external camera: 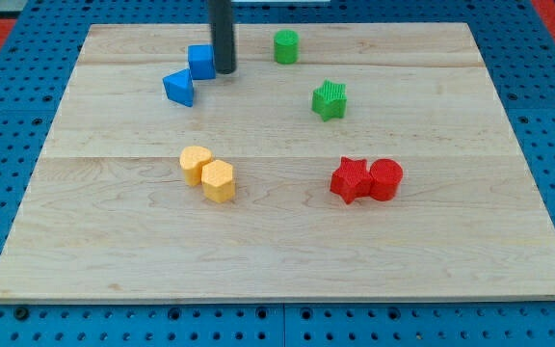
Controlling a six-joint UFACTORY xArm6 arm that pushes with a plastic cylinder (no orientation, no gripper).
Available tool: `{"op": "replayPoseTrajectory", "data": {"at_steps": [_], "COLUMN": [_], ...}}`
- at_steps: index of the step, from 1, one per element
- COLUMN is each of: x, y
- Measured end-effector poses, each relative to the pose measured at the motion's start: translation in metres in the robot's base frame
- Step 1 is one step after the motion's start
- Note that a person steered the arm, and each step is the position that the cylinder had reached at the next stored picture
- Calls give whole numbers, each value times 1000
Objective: Move the green star below to the green circle
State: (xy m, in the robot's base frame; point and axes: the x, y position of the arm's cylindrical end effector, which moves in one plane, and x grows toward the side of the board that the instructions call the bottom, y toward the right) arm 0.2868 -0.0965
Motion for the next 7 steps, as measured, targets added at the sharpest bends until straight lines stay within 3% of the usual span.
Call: {"op": "replayPoseTrajectory", "data": {"at_steps": [1,3,4,5,6,7], "x": [9,87,104,86,53,24], "y": [-3,69,171,193,127,109]}}
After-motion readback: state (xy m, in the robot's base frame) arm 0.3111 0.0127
